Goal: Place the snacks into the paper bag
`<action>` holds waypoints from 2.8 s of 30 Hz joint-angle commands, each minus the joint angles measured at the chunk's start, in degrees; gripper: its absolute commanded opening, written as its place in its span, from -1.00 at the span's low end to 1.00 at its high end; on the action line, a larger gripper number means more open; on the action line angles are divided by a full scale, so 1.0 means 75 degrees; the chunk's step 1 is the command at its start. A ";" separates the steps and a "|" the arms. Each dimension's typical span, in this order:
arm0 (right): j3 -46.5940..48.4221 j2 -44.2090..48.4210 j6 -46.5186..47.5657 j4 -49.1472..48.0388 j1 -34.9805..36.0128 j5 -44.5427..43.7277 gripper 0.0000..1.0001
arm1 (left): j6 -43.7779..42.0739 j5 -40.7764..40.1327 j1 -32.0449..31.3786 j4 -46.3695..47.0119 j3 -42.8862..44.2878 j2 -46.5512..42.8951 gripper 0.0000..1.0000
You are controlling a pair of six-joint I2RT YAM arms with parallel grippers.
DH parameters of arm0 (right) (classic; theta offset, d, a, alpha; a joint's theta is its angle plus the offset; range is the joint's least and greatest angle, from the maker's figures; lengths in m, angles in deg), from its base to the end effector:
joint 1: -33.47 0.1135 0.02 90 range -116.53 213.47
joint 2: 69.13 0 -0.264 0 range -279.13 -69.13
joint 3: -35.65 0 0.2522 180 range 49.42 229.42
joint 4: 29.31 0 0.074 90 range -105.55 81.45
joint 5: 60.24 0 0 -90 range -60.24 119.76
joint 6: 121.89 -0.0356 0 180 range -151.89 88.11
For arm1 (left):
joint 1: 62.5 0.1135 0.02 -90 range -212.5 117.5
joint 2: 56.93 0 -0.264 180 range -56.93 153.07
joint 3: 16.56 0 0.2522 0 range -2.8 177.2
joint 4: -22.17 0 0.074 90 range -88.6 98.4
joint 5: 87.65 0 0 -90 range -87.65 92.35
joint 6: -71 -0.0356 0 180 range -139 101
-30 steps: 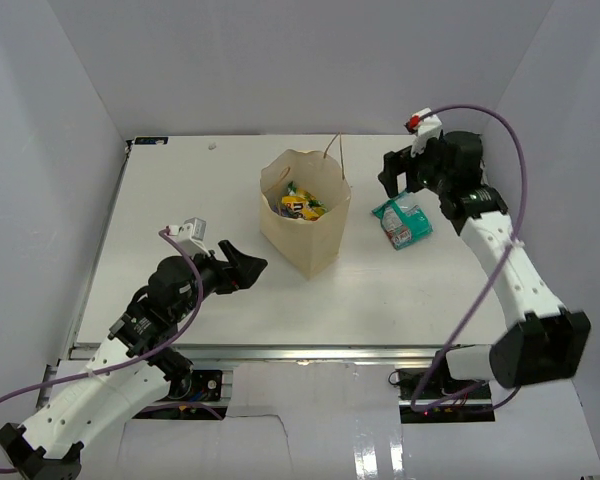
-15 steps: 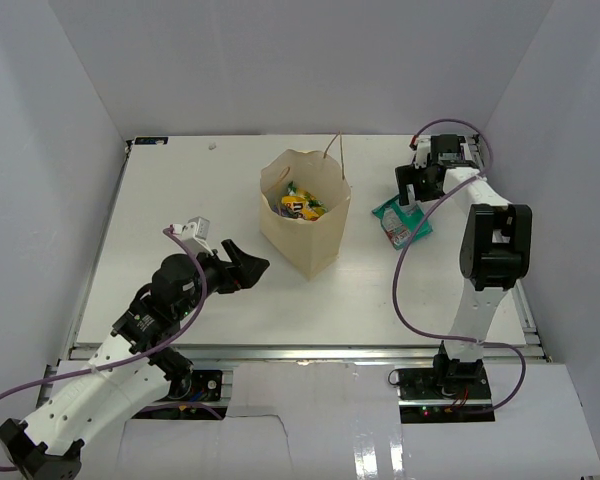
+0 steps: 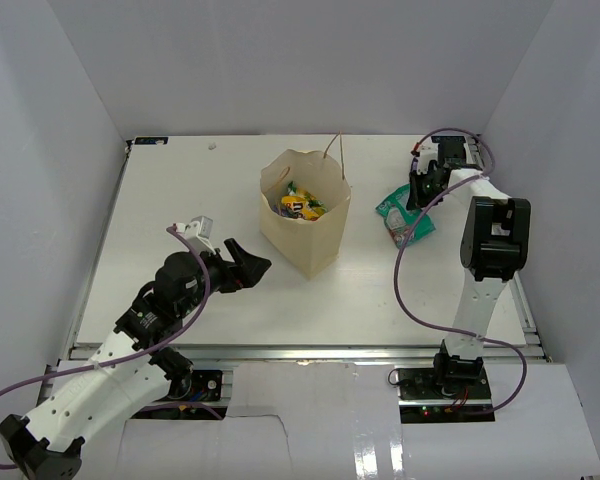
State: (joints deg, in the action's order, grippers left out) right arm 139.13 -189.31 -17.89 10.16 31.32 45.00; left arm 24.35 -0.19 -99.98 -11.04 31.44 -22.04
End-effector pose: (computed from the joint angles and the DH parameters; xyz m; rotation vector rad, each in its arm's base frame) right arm 0.4546 -0.0077 0.1792 -0.3611 2.4890 0.2255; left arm 0.1216 -0.0912 0.2841 -0.1352 2.0238 -0.8847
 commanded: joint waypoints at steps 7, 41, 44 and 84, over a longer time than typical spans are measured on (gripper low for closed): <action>-0.0582 0.1373 0.0886 0.0427 -0.0777 0.3119 -0.85 | -0.0108 0.0035 -0.0008 0.0120 0.0181 -0.0129 0.96; -0.0030 0.5020 -0.0730 -0.4072 0.5360 -0.2782 -0.85 | -0.0319 0.0117 -0.0019 0.0260 0.0333 -0.0270 0.96; -0.0556 0.5032 -0.0439 -0.4494 0.5724 -0.3449 -0.85 | -0.0343 0.0117 -0.0019 0.0249 0.0368 -0.0246 0.96; 0.3656 -0.1318 0.7070 0.1024 0.0510 -0.2606 0.99 | -0.0273 -0.0012 -0.0019 0.0154 0.0298 0.0105 0.96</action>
State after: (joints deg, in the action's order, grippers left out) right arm 159.52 -198.62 19.11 17.27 35.06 28.57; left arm 22.01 -0.04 -99.98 -10.47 33.47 -21.91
